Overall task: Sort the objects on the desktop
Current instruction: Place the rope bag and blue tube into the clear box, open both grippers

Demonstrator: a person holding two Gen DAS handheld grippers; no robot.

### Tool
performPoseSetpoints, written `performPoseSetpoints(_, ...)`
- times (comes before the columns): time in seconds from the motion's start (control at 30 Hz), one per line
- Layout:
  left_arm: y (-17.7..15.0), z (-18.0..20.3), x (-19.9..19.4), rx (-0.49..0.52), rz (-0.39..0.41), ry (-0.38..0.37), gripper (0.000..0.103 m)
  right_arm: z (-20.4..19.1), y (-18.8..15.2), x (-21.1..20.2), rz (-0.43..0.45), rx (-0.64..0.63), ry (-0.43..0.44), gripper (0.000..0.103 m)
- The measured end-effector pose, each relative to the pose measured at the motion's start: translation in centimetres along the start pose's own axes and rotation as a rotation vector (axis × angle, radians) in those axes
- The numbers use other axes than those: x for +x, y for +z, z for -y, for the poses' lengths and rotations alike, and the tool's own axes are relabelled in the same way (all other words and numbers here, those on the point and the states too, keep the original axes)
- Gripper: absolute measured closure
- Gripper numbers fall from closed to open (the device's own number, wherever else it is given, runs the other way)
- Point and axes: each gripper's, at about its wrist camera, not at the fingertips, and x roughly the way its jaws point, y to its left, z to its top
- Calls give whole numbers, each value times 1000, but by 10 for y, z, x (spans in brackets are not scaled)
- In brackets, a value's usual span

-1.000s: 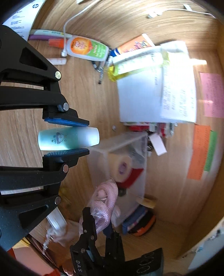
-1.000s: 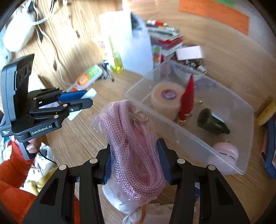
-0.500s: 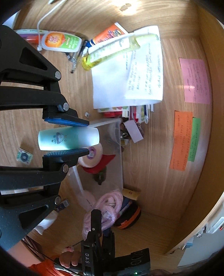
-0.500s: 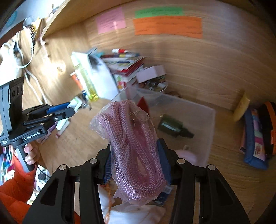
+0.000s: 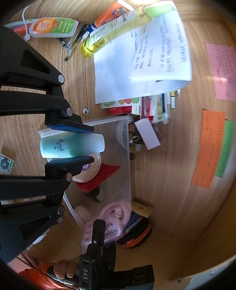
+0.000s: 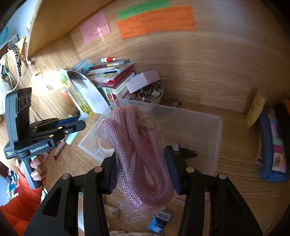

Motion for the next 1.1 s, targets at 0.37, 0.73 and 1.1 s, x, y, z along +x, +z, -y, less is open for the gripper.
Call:
performPoseSetpoints(0.37,0,-8,28,-10,-63,-48,78,3,6,45,-75,6,35,60)
performPoseSetpoints(0.73,3,-4,36,20,-84,-68,78,2,-2,59,-91,-62,-49,60)
performPoseSetpoints(1.1,-2,4,7,53,-33,-65,69,-32,-10,34,-22,-202,-202,40)
